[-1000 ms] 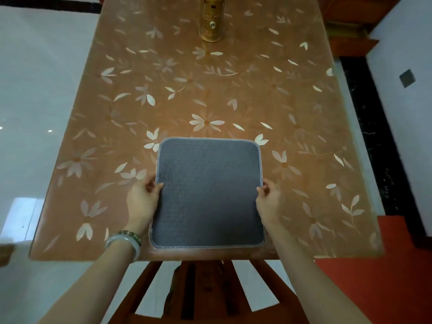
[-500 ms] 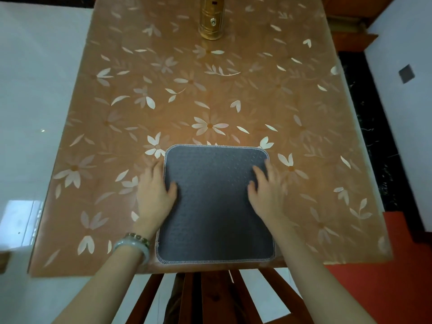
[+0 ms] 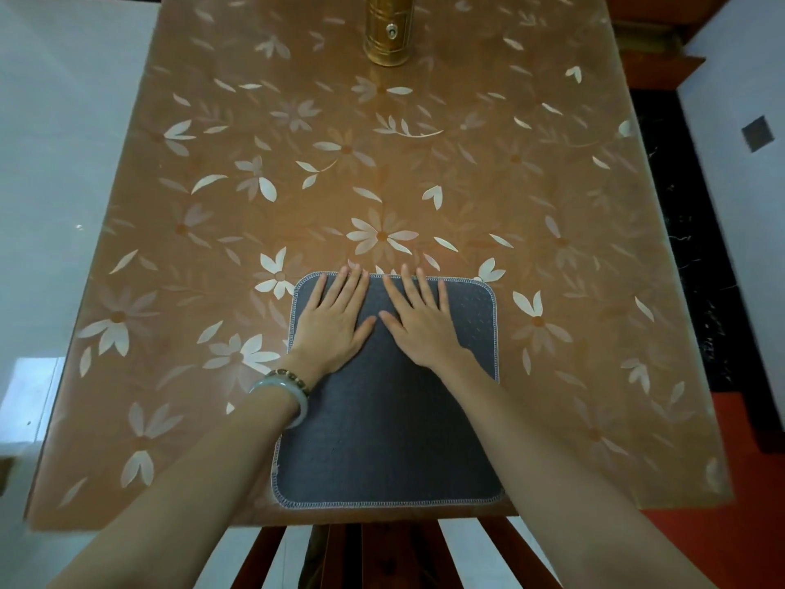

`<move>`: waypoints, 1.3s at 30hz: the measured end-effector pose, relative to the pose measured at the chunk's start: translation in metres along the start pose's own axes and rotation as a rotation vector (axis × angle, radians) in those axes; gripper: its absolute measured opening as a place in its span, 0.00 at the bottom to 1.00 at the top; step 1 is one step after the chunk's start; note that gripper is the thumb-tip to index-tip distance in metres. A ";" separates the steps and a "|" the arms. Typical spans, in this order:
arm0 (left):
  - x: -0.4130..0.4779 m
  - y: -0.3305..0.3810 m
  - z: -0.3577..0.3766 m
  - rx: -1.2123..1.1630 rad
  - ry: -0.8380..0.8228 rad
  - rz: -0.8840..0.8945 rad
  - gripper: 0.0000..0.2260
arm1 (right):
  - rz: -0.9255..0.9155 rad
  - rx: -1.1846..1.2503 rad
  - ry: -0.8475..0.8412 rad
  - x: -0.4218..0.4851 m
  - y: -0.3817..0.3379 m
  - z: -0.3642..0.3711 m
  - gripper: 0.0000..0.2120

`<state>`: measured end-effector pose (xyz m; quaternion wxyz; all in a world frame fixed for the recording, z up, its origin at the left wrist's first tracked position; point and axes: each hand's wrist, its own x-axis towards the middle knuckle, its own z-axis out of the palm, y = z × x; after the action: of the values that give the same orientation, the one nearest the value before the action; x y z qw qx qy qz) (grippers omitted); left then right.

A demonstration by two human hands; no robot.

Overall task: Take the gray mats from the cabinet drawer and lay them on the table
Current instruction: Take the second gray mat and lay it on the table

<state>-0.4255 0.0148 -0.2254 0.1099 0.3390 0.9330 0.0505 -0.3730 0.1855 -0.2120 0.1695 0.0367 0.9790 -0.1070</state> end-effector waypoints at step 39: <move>-0.193 0.091 0.042 -0.012 -0.123 -0.169 0.35 | -0.087 -0.053 0.018 -0.188 -0.012 0.077 0.40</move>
<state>-0.2147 -0.0385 -0.2180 0.1726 0.2609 0.9495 0.0256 -0.1725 0.1502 -0.2167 0.1568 -0.0094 0.9837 -0.0879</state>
